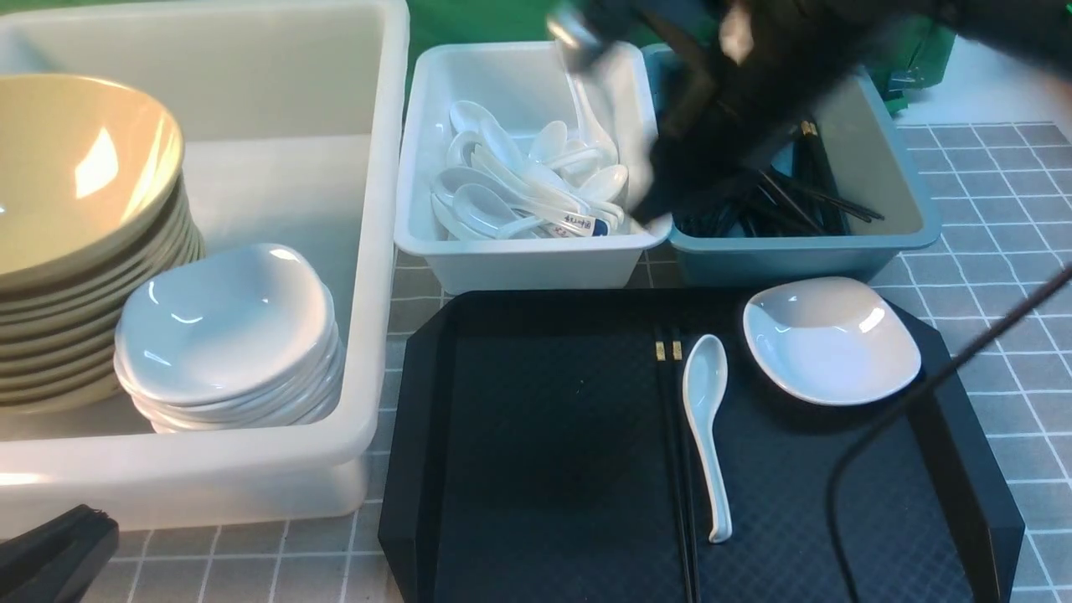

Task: On grey table put chopsticks spoon bowls plates into blue grey white boxes.
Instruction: 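Reach for and grasp the small white dish on the black tray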

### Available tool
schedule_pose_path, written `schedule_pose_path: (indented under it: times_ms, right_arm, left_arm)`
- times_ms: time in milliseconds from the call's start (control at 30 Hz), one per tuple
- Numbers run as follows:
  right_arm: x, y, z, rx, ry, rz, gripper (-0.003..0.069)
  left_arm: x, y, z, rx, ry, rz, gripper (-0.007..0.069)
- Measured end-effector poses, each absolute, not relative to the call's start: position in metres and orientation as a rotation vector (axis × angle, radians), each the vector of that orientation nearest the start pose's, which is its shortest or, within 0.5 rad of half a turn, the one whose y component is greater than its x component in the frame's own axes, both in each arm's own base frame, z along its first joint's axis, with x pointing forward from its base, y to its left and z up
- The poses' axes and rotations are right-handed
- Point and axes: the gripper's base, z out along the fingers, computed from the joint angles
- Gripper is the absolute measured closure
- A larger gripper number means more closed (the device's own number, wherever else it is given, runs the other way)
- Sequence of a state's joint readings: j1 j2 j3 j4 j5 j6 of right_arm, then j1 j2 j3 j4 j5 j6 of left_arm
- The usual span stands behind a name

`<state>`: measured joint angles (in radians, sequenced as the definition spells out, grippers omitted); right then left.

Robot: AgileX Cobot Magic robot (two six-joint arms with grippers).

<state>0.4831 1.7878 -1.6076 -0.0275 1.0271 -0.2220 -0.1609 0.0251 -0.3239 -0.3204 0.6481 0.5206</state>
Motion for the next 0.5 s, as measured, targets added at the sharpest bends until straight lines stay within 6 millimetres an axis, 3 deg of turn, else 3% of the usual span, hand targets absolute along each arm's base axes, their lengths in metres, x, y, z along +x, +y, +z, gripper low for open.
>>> schedule_pose_path:
  times_ms: [67, 100, 133, 267, 367, 500]
  right_arm:
    - [0.348, 0.161, 0.282, -0.891, 2.610, 0.012, 0.0597]
    - [0.348, 0.145, 0.252, -0.844, 2.676, -0.012, 0.0622]
    - [0.349, 0.132, 0.236, -0.802, 2.686, -0.020, 0.0626]
    - [0.346, 0.102, 0.196, -0.649, 2.700, -0.012, 0.0626]
    - [0.345, 0.098, 0.190, -0.538, 2.714, 0.071, 0.0626]
    - [0.340, 0.114, 0.190, -0.513, 2.718, 0.297, 0.0621]
  left_arm:
    - [0.026, -0.022, 0.262, 0.510, 1.731, -0.101, 0.0633]
    - [0.026, -0.022, 0.262, 0.510, 1.731, -0.101, 0.0633]
    - [0.026, -0.022, 0.262, 0.510, 1.731, -0.101, 0.0633]
    - [0.026, -0.022, 0.262, 0.510, 1.731, -0.101, 0.0633]
    - [0.026, -0.022, 0.262, 0.510, 1.731, -0.101, 0.0633]
    - [0.026, -0.022, 0.262, 0.510, 1.731, -0.101, 0.0633]
